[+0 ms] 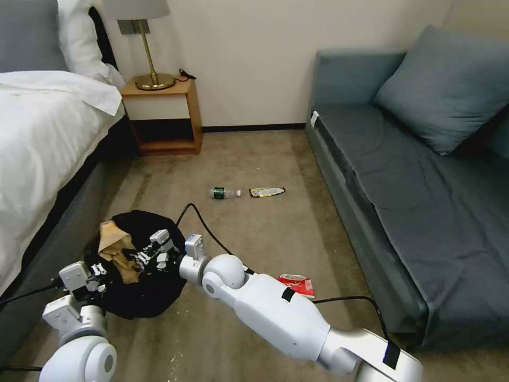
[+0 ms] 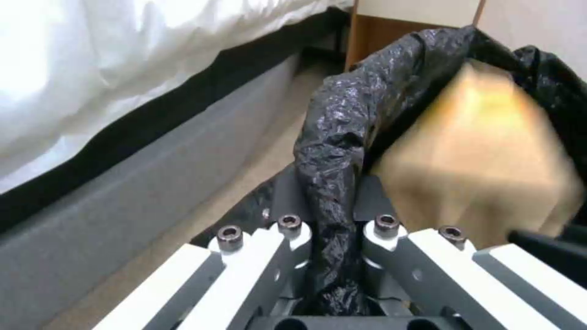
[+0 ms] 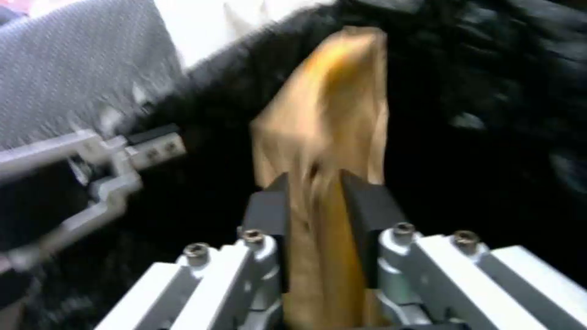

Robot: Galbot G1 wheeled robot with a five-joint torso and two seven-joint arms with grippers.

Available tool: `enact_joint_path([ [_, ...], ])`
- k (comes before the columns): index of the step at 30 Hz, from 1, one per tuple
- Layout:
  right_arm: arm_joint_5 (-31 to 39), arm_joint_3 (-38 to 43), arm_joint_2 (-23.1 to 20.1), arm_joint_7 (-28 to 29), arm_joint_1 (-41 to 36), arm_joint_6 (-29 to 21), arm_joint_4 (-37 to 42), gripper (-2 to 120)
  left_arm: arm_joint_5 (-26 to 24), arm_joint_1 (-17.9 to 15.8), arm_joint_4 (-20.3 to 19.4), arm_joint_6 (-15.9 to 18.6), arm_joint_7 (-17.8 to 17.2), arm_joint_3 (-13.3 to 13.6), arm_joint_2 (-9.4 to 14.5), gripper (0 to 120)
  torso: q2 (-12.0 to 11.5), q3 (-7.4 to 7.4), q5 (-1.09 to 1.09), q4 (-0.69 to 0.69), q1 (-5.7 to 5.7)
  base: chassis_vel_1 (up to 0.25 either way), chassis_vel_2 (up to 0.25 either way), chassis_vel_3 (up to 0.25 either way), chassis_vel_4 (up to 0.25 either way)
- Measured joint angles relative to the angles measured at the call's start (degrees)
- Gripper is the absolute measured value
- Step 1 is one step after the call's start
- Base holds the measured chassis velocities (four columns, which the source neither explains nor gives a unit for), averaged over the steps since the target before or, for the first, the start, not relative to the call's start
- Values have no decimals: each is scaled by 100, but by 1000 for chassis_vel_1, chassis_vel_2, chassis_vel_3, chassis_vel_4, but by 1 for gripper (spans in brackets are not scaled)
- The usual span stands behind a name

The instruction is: Pick up the trash bin, then pick up the garbage on the floor and place it into the trash bin.

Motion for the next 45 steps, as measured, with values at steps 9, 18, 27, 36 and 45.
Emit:
enact_joint_path([
  [9,-7,116,-817,-52,-36,4,632,58,12,-7,0,-7,-1,16,0,5,0,0,1,0,0,0,0,0,0],
  [18,-205,633,-1923,-251,-417,15,1246,91,17,8,-67,14,-2,19,38,5,0,0,2,-2,0,0,0,0,0],
  [27,-2357,1279,-2487,-526,-1028,-207,244,100,27,-49,-23,29,0,25,88,5,0,0,3,-2,0,0,0,0,0],
  [36,-3446,1949,-2401,-648,-1198,1,-853,100,98,29,-33,17,25,94,38,5,0,0,1,0,0,0,0,0,0],
  [45,-3824,2470,-2288,-883,-1165,388,-1767,96,128,55,-33,-13,32,119,17,5,0,0,0,-1,0,0,0,0,0],
])
